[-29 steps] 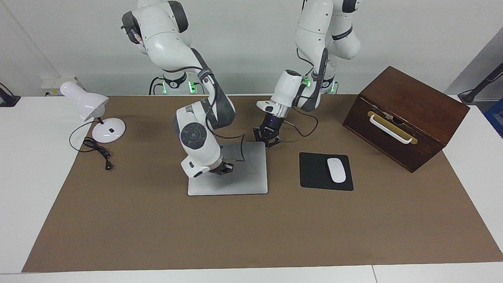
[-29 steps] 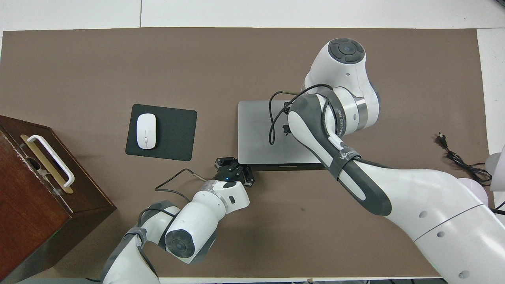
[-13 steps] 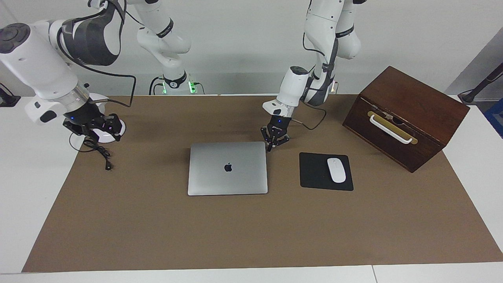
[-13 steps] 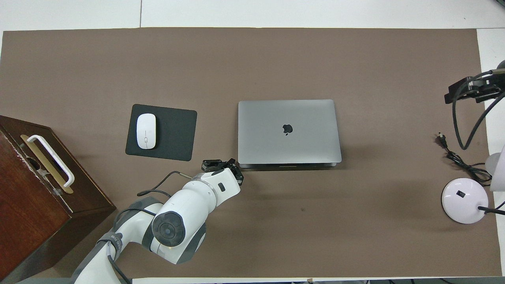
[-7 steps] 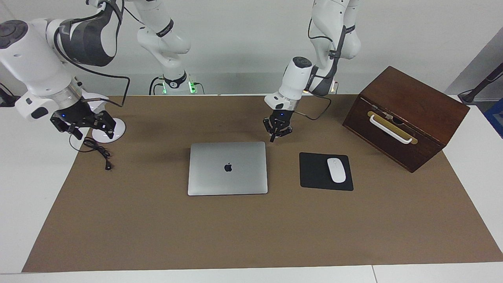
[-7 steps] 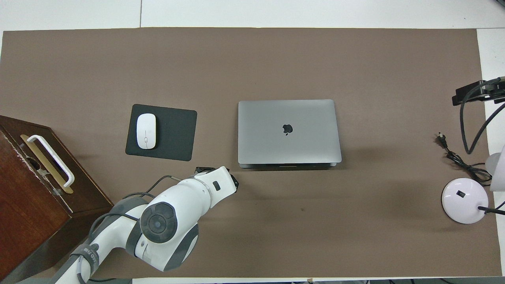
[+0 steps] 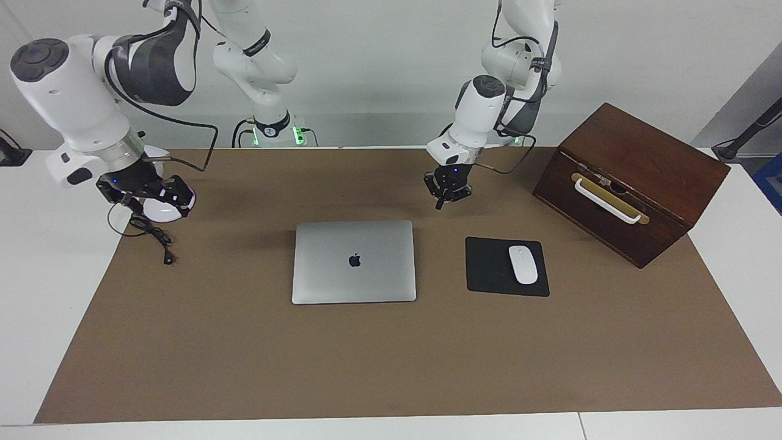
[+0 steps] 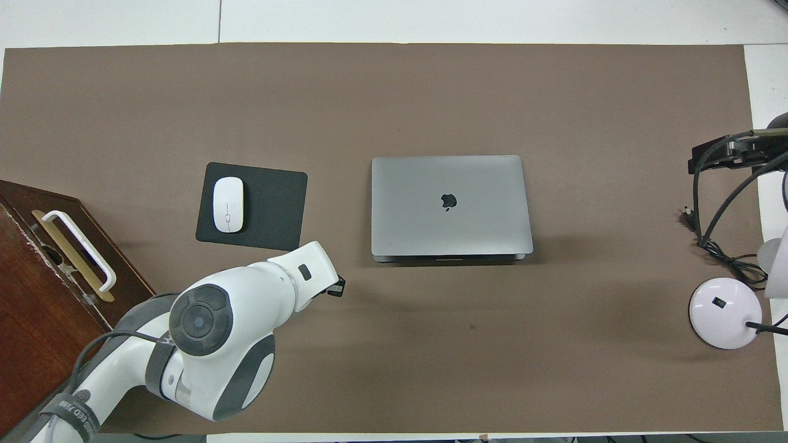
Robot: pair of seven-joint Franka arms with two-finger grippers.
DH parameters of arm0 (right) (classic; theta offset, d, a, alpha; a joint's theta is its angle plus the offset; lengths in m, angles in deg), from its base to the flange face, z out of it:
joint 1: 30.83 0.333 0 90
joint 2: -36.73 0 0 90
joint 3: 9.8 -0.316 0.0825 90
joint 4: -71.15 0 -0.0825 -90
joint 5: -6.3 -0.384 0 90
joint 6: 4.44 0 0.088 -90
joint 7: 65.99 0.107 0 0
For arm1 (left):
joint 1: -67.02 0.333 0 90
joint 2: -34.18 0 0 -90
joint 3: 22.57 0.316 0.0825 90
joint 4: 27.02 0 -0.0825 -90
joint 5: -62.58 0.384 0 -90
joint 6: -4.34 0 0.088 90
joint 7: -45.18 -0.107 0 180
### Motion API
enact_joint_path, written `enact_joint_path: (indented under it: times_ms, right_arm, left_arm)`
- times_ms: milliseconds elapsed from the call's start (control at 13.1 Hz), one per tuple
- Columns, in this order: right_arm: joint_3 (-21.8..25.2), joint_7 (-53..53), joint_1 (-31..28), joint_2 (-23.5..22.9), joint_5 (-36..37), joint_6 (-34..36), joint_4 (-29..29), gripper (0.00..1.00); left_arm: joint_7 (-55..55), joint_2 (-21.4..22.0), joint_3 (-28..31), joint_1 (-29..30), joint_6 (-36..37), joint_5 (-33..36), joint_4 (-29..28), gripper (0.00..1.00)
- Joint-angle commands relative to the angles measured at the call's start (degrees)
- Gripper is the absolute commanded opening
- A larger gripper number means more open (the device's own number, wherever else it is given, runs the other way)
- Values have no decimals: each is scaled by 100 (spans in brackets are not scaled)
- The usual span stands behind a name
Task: Close laptop with both arms
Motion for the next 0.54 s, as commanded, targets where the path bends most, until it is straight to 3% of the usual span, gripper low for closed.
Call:
enact_joint_path:
  times_ms: [0, 77, 153, 230, 306, 459]
  right_arm:
    - [-32, 455, 259, 223, -65, -94, 259, 100]
    - [-32, 553, 365, 240, -65, -85, 259, 100]
    - [-32, 615, 427, 292, -65, -85, 259, 100]
    - [-32, 711, 497, 302, -65, -76, 268, 100]
    - [-32, 756, 524, 302, -65, -76, 268, 100]
    - [-32, 747, 516, 328, -65, -94, 338, 100]
  left_arm:
    - [-42, 87, -39, 509, 1101, 284, 744, 0]
    - [-51, 87, -39, 729, 1444, 294, 1035, 16]
    - [-51, 87, -30, 914, 1683, 303, 1220, 47]
    - [-60, 113, -30, 1081, 1868, 312, 1370, 66]
    - [-60, 122, -30, 1291, 2044, 312, 1546, 97]
    - [-269, 113, -30, 1669, 2343, 312, 1828, 100]
